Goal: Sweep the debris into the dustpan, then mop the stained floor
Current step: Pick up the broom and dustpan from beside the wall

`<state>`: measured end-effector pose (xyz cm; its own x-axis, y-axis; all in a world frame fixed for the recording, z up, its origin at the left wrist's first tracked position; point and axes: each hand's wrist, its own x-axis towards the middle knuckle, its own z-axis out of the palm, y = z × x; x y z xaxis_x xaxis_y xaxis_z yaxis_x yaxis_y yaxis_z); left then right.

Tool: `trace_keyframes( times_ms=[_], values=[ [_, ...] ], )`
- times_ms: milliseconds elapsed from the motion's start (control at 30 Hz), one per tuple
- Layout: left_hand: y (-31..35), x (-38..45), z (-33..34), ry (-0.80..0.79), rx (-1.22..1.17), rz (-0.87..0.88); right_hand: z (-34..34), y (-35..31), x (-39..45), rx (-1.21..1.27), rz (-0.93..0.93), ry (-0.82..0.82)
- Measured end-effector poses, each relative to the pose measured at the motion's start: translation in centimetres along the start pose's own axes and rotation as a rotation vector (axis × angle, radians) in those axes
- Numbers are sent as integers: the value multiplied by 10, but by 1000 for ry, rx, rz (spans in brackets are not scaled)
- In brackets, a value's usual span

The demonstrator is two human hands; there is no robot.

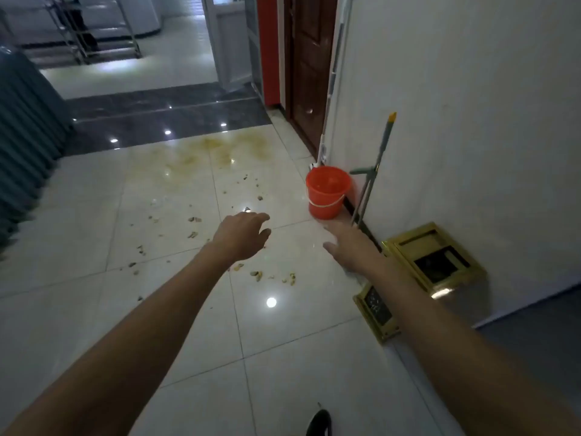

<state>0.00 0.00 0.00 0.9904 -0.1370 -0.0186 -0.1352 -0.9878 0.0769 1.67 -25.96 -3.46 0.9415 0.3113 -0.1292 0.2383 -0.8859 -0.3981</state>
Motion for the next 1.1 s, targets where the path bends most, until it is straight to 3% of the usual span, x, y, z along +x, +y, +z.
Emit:
trace_keyframes(
  times_ms=[533,1100],
  values=[
    [79,180,71,-209,-112,50,-13,157,102,250,316,-98],
    [91,454,130,-394,-268,156,-53,242,271,404,576,-86]
  ],
)
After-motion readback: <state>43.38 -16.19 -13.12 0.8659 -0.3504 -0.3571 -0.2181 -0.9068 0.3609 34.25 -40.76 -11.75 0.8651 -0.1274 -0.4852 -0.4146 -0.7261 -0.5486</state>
